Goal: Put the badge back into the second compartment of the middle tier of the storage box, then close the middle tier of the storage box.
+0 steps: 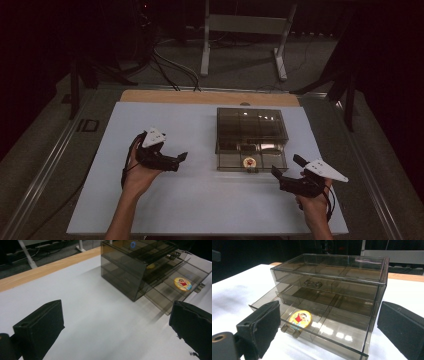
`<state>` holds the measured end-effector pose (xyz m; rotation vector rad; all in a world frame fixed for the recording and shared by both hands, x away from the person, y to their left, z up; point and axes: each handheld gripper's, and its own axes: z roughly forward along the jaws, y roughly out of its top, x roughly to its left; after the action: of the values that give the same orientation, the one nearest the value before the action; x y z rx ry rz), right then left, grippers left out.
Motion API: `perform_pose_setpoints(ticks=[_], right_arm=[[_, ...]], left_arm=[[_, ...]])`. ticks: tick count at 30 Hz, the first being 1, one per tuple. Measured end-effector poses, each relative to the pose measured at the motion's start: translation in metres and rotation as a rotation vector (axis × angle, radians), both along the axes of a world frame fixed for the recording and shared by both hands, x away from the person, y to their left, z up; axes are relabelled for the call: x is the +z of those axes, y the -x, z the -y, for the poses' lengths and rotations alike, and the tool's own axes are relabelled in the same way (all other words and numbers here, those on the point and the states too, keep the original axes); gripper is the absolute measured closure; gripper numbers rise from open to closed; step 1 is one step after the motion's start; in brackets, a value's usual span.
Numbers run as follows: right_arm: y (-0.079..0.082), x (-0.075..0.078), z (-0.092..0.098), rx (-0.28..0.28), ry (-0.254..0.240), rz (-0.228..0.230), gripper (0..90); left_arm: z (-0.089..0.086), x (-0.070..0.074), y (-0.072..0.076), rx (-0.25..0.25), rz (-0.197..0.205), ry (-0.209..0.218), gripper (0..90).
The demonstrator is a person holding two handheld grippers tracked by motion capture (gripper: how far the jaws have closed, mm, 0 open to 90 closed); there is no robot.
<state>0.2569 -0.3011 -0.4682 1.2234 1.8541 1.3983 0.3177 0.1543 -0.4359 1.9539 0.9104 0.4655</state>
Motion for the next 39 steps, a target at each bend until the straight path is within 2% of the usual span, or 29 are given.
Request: perform_pose_setpoints(ticks=[10, 13, 20, 26, 39], right_arm=[[0.000, -0.001, -0.001, -0.001, 0.001, 0.001, 4.5], [-0.001, -0.001, -0.001, -0.001, 0.001, -0.003, 4.5], [-0.002, -0.003, -0.003, 0.005, 0.005, -0.008, 4.5], [-0.002, -0.002, -0.003, 0.001, 0.002, -0.008, 4.5], [-0.002, -0.003, -0.004, 0.010, 0.010, -0.014, 4.5]], left_arm=[[-0.021, 0.001, 0.015, 0.025, 0.023, 0.009, 0.9], [-0.026, 0.000, 0.018, 0.048, 0.038, 0.009, 0.9], [-0.043, -0.008, 0.027, 0.070, 0.036, 0.035, 0.9], [-0.056, -0.012, 0.036, 0.093, 0.052, 0.053, 0.9], [-0.075, -0.021, 0.047, 0.150, 0.070, 0.093, 0.9]])
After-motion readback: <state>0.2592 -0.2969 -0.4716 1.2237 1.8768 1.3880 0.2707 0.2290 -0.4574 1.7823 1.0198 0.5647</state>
